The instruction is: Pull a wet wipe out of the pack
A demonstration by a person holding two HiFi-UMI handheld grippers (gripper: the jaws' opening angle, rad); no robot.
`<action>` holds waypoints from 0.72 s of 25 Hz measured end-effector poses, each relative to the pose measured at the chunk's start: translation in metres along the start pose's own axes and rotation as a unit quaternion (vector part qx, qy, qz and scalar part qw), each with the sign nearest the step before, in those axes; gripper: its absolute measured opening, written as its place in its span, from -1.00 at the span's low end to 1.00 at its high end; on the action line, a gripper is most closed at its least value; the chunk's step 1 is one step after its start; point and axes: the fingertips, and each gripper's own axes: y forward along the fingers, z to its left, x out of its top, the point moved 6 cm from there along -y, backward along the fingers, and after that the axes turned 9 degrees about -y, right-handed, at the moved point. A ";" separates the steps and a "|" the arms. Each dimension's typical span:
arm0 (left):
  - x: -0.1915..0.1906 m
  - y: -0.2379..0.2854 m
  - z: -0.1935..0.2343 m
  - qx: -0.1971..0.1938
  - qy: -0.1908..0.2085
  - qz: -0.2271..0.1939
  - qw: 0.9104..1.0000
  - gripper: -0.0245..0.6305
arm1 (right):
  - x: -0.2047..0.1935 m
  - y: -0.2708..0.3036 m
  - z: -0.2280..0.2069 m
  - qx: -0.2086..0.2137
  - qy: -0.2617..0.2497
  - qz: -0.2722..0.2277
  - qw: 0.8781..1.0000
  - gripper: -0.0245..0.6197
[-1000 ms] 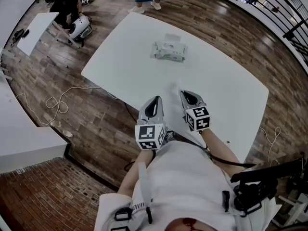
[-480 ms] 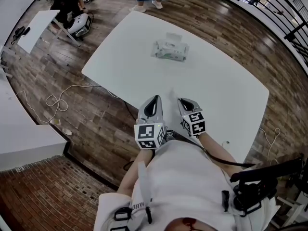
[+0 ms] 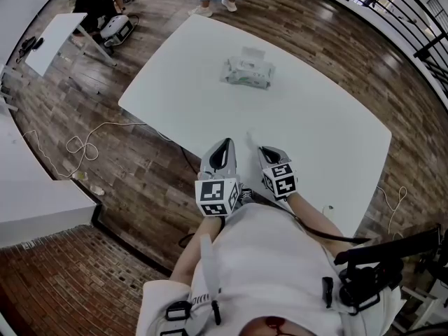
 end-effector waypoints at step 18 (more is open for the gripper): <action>0.002 0.003 0.001 -0.003 -0.003 -0.004 1.000 -0.92 | -0.015 0.008 0.002 0.023 0.020 0.059 0.998 -0.78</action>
